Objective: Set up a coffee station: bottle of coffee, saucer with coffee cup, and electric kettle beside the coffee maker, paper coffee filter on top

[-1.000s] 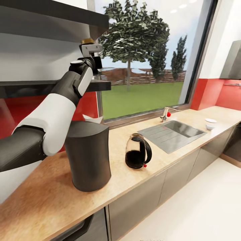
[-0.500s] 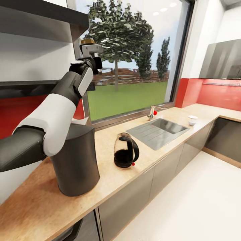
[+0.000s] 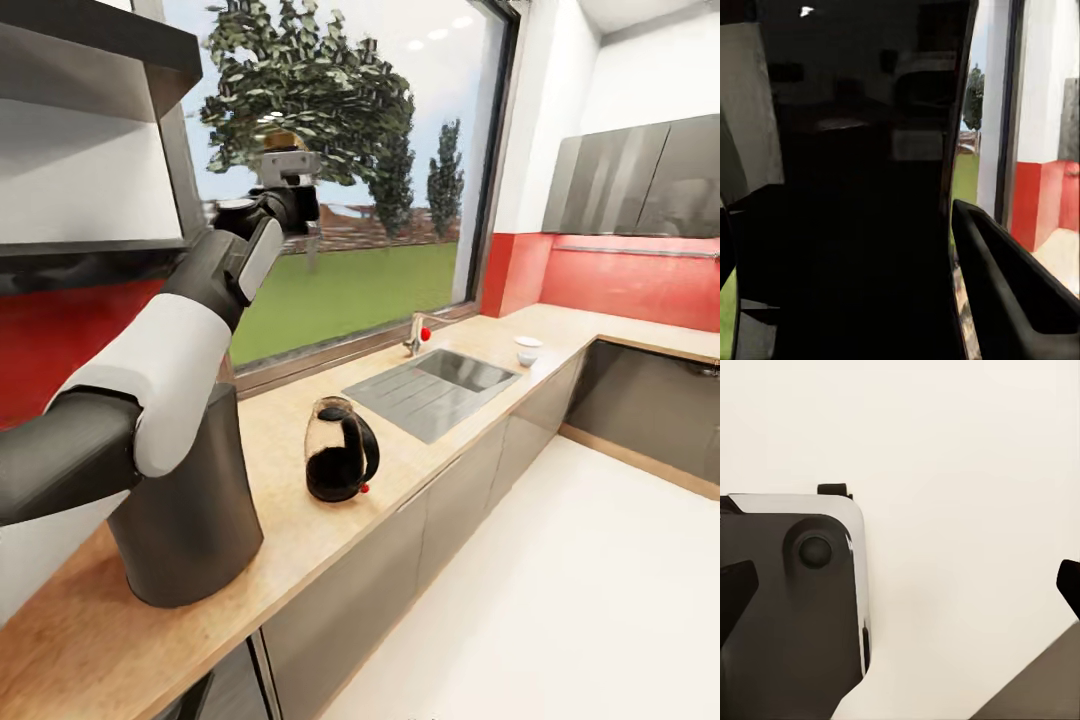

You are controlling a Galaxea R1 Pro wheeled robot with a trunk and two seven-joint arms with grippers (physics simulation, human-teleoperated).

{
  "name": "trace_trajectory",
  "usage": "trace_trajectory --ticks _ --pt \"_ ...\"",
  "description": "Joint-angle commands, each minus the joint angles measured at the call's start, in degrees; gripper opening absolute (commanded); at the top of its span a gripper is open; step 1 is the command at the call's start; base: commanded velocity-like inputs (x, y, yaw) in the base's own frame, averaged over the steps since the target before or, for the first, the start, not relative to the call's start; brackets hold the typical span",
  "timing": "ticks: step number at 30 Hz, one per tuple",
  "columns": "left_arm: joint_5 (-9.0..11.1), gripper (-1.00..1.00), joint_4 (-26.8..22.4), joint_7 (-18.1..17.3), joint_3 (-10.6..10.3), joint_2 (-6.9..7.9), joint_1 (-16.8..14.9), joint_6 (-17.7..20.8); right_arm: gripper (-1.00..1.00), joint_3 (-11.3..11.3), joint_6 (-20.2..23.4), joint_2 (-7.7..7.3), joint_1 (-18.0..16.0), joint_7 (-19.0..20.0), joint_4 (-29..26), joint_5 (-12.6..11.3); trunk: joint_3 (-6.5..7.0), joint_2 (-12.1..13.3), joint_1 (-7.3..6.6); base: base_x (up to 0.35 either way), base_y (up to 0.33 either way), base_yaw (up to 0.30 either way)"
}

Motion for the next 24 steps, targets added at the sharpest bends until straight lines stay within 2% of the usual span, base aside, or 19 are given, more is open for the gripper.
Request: trace_trajectory --ticks 1,3,4,8,9,13,14,17,21,24 --pt "0.2 -1.0 -0.5 -1.9 -0.8 0.14 0.6 0.3 1.0 -0.2 -0.2 0.04 -0.1 -0.1 0.1 0.2 -0.13 -0.1 0.03 0.0 0.0 -0.246" --pt "0.1 -1.0 -2.5 -5.7 -1.6 0.33 2.8 0.2 1.0 -0.3 -0.2 0.07 -0.1 -0.1 0.0 0.1 -0.13 -0.1 0.03 0.0 0.0 -0.246" --pt "0.1 -1.0 -3.3 -6.4 -1.8 0.37 3.6 0.2 1.0 -0.3 -0.2 0.08 -0.1 -0.1 0.0 0.1 -0.13 -0.1 0.03 0.0 0.0 -0.246" --pt "0.1 -1.0 -14.3 -10.6 -3.8 0.98 12.7 0.6 1.0 -0.3 -0.2 0.09 -0.1 -0.1 0.0 0.1 -0.13 -0.1 0.03 0.0 0.0 -0.237" --pt "0.1 -1.0 -15.9 -11.2 -4.0 1.14 14.1 0.7 1.0 -0.3 -0.2 0.11 -0.1 -0.1 0.0 0.1 -0.13 -0.1 0.03 0.0 0.0 -0.183" --pt "-0.2 -1.0 -27.9 -18.6 -4.6 3.2 24.3 0.9 1.0 -0.3 -0.3 0.24 -0.1 -0.1 -0.1 0.0 -0.13 -0.1 0.03 0.0 0.0 -0.068" --pt "-0.3 -1.0 -29.0 -19.7 -4.6 3.56 25.3 0.9 1.0 -0.3 -0.3 0.25 -0.1 -0.1 -0.1 0.0 -0.13 -0.1 0.03 0.0 0.0 -0.025" --pt "-0.8 -1.0 -34.4 -25.5 -4.6 5.92 30.7 1.2 1.0 -0.4 -0.5 0.27 -0.1 -0.1 -0.1 0.0 -0.13 -0.1 0.03 0.0 0.0 -0.011" --pt "-0.9 -1.0 -39.4 -28.8 -4.6 7.55 35.9 2.0 1.0 -0.4 -1.0 0.27 -0.1 -0.1 -1.0 0.0 -0.13 -0.1 0.03 0.0 0.0 -0.003" --pt "-0.9 -1.0 -43.8 -29.9 -4.6 8.27 40.5 4.8 1.0 -0.4 -1.7 0.27 -0.1 -0.1 -2.9 -0.1 -0.13 -0.1 0.03 0.0 0.0 0.0"
